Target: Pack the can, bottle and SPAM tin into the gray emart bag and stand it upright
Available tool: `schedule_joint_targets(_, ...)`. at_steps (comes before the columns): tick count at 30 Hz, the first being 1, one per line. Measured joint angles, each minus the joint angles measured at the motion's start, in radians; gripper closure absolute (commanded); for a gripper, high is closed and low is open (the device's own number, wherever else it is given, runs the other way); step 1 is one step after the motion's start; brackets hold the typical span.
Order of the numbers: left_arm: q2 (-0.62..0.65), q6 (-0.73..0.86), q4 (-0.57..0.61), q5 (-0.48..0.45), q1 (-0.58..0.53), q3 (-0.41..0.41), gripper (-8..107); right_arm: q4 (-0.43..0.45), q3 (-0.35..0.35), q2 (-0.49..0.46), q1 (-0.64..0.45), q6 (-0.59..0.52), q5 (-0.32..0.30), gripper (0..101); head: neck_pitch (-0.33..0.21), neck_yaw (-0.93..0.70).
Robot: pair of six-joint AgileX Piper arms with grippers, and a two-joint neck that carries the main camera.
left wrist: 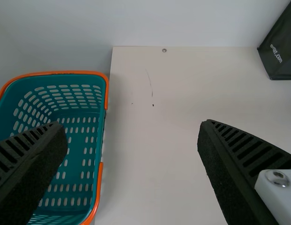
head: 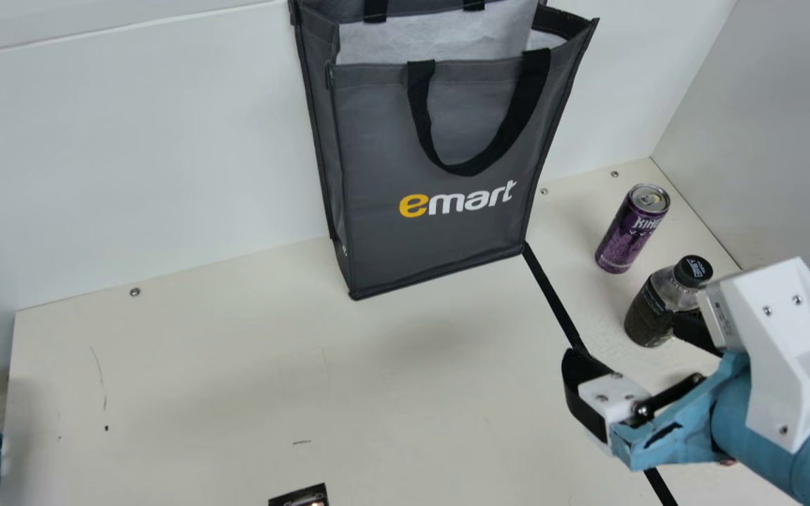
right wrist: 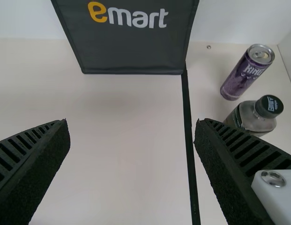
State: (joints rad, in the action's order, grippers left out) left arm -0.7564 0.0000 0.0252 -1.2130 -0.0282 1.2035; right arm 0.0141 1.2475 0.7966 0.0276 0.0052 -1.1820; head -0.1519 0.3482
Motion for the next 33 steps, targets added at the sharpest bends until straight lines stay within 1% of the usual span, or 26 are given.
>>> schedule_joint_targets(7,0.000,0.000,0.000,0.000,0.000,0.000,9,0.031,0.043,0.043,0.028,-0.005,0.012,6,0.002,-0.002)
schedule_joint_targets(17,0.000,0.000,0.000,0.000,0.000,0.000,9,0.093,0.127,0.107,0.079,-0.031,0.028,6,0.000,0.000)
schedule_joint_targets(26,0.000,0.000,0.000,0.000,0.000,0.000,9,0.140,0.212,0.171,0.100,-0.100,0.033,6,0.000,0.000)
schedule_joint_targets(33,0.000,0.000,0.000,0.000,0.000,0.000,9,0.149,0.290,0.228,0.088,-0.174,0.044,6,0.000,0.000)
